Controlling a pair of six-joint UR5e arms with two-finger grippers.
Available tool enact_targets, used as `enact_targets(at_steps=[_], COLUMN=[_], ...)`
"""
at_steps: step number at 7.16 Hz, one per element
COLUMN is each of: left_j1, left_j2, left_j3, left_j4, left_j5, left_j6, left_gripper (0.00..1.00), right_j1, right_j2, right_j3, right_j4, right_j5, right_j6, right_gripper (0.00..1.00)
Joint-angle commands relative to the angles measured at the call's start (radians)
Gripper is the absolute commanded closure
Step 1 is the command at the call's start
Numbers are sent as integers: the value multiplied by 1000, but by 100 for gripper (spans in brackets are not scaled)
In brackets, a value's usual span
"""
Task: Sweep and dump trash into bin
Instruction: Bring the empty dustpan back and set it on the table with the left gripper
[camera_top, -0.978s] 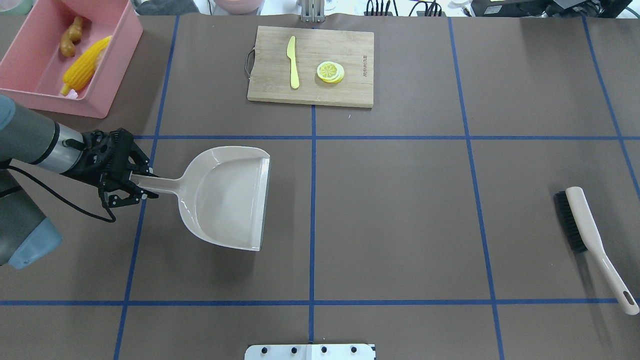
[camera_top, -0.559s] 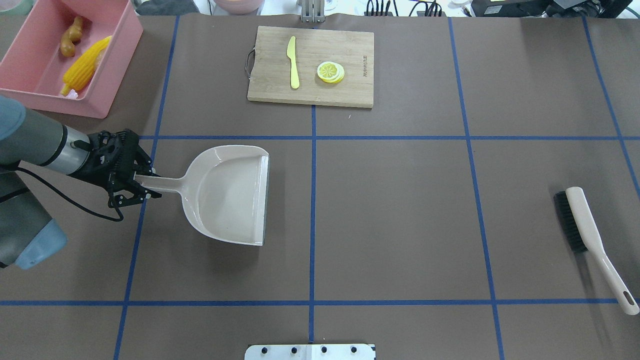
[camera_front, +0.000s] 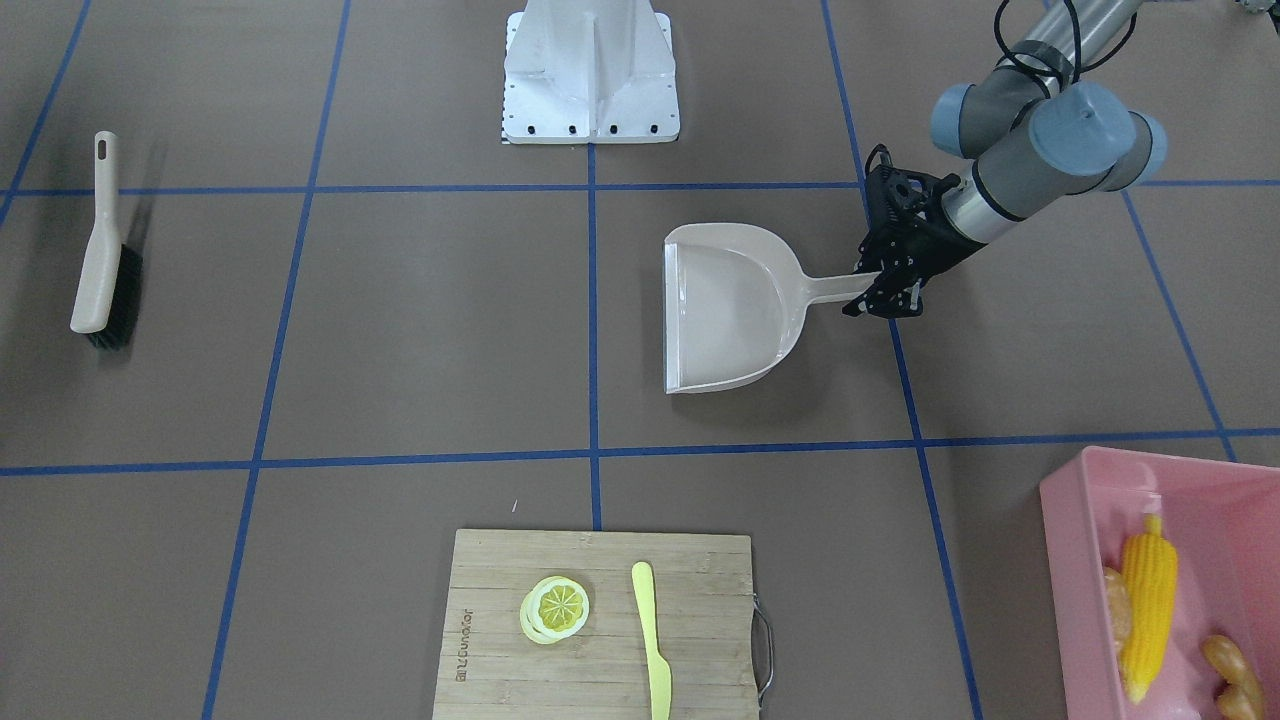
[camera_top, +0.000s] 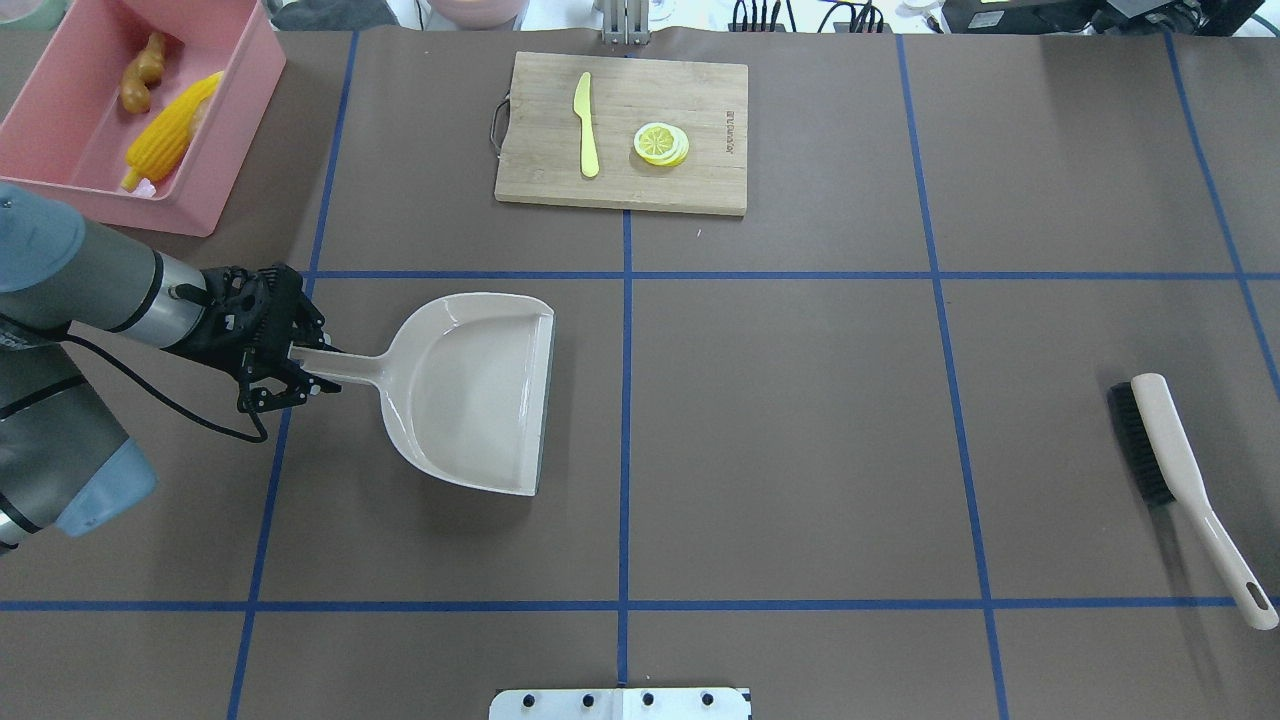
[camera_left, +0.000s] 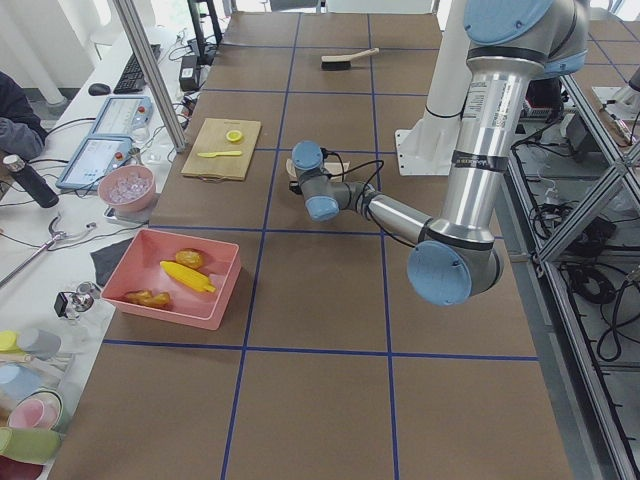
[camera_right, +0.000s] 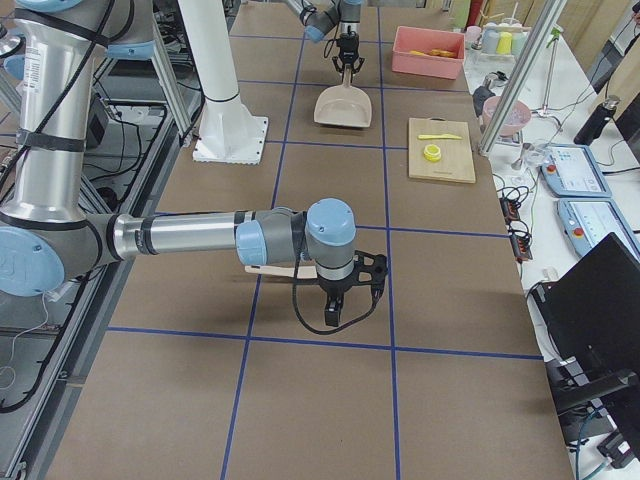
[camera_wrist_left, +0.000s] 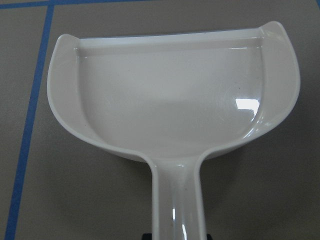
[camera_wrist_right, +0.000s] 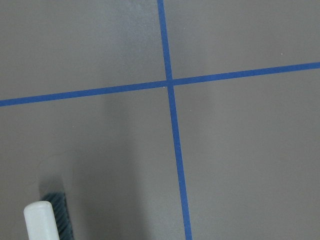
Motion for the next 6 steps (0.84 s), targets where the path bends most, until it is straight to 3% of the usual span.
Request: enact_targets(at_steps=[1, 6], left_j1=[9, 14], left_j2=[-2, -2], left_j3=[1, -2], left_j4=[9, 12], left_j5=[11, 28], left_j6=[15, 7], left_gripper=[88, 76], right_j1=[-2, -22], right_j2=[36, 52], right_j3=[0, -49], right_j4=[-8, -5], right_j5=[8, 5], right_j6=[15, 1], right_gripper=[0, 0])
